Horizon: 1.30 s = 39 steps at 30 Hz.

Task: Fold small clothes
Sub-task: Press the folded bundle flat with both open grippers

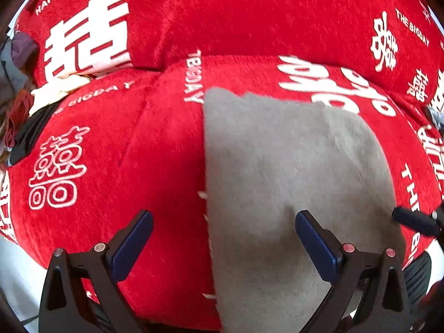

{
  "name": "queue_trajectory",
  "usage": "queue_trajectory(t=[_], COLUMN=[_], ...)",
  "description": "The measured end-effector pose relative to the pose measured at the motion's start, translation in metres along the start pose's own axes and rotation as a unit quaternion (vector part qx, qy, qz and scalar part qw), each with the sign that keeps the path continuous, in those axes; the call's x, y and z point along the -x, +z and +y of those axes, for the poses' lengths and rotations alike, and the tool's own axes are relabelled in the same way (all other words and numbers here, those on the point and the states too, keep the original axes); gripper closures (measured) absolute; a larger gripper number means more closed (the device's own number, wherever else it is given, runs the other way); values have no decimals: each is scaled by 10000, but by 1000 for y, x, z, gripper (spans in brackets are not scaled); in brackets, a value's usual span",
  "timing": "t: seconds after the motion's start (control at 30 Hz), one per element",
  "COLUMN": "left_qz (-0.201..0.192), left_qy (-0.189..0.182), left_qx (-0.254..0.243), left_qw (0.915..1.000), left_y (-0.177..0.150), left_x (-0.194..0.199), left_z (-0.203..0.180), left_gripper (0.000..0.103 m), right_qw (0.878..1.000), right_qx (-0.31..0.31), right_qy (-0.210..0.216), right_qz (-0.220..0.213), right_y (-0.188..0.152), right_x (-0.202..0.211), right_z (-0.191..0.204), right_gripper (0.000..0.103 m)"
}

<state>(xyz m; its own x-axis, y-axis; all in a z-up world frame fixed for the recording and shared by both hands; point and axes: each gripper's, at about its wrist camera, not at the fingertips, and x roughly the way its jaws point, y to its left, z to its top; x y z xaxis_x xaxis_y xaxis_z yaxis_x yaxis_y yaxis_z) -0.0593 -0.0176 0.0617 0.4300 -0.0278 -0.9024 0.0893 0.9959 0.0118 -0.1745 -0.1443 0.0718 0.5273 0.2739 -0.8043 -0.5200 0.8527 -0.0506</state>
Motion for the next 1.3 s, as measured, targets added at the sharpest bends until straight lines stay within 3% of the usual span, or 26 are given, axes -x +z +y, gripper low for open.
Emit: queue_trajectory(t=[0.1,0.23,0.4,0.63,0.7,0.87,1.13,1.3], left_qz=[128,149,-44,-403,-454,-589,-188,-139], left_qy=[71,6,171,121,142,198,166,201], left_qx=[35,68,-83,65,103,373,430,372], left_qw=[9999,9999,9998,9991,9988,9974,9988,9990], left_y=[-6,-9,-12,-5,-4,-10,-19,-20], left_x=[-10,-10,12,44,47,48,32,29], left_z=[-3,0,-6,-4,-5,-3,-1,-3], left_gripper=[0,0,0,0,0,0,0,0], right_qw=[9995,9995,9976,9880,9861,9887,9853,9836], right_qx=[-187,-228,-360,-429,-416,-581,-728,-863], right_qy=[-69,-63,-347,-1423,-1560,-1222,-1284,-1269], right_qz=[238,219,478,418,397,645,862,952], right_y=[-16,-29,-20,8,14,16,12,11], right_x=[-17,-14,3,27,28,18,2,-4], right_z=[-3,-2,0,-1,1,3,-1,-6], right_gripper=[34,34,27,23,23,23,23,23])
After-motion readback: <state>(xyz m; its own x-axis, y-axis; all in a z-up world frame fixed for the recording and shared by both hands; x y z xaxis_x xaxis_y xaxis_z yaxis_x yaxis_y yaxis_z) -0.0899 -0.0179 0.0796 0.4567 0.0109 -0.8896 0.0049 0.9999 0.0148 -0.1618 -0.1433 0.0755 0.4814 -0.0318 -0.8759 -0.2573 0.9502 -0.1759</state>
